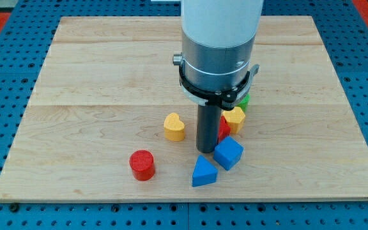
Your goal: Slide the red star close to the yellow heart
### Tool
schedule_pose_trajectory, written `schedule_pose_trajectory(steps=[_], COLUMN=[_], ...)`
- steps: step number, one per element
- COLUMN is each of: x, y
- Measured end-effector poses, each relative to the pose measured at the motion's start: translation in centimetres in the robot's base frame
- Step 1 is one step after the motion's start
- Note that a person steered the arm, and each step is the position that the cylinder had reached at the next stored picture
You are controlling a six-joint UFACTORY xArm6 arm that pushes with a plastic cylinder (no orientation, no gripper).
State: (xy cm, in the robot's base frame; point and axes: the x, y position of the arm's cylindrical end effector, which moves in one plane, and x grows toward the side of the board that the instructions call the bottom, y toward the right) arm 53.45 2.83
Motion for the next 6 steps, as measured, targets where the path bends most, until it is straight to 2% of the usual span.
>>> schedule_pose_trajectory(steps=[2, 3, 4, 5, 6], x=[1.0, 4.2, 6.8, 6.0, 4.8], y=[-4.9, -7.8, -6.1, -2.6, -1.7])
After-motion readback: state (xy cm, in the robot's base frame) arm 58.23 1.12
